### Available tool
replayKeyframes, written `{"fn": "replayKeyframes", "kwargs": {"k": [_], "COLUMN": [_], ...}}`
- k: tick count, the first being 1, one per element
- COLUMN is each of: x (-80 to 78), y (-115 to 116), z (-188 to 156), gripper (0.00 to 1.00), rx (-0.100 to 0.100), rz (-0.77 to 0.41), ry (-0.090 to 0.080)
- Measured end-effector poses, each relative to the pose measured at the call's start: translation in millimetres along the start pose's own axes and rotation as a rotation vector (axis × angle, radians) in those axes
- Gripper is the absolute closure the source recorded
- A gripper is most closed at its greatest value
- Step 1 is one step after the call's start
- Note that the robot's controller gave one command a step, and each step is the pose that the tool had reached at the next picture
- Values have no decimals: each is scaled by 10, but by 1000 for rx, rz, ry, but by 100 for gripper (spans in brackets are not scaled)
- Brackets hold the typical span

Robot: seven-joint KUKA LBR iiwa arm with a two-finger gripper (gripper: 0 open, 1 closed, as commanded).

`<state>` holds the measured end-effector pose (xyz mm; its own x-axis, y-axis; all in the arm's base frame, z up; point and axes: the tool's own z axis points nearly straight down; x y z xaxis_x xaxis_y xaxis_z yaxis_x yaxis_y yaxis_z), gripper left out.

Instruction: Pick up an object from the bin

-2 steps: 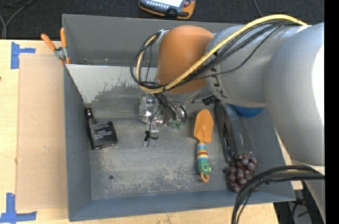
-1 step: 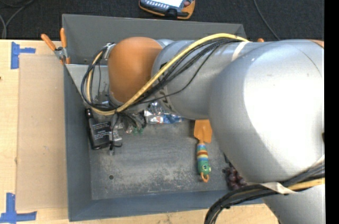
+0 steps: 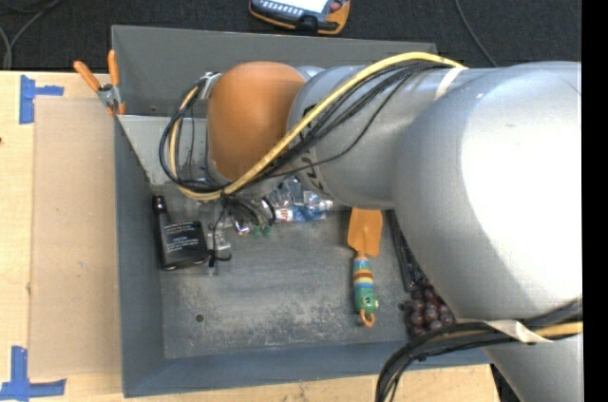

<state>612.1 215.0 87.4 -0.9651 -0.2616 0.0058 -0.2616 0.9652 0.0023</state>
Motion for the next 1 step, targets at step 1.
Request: {"fn": "replayKeyframes", "kwargs": {"k": [1], "x": [-68], "y": [233], "z": [187], "gripper": [0], "rx": [-2], "rz": [-7], "ry": [6]}}
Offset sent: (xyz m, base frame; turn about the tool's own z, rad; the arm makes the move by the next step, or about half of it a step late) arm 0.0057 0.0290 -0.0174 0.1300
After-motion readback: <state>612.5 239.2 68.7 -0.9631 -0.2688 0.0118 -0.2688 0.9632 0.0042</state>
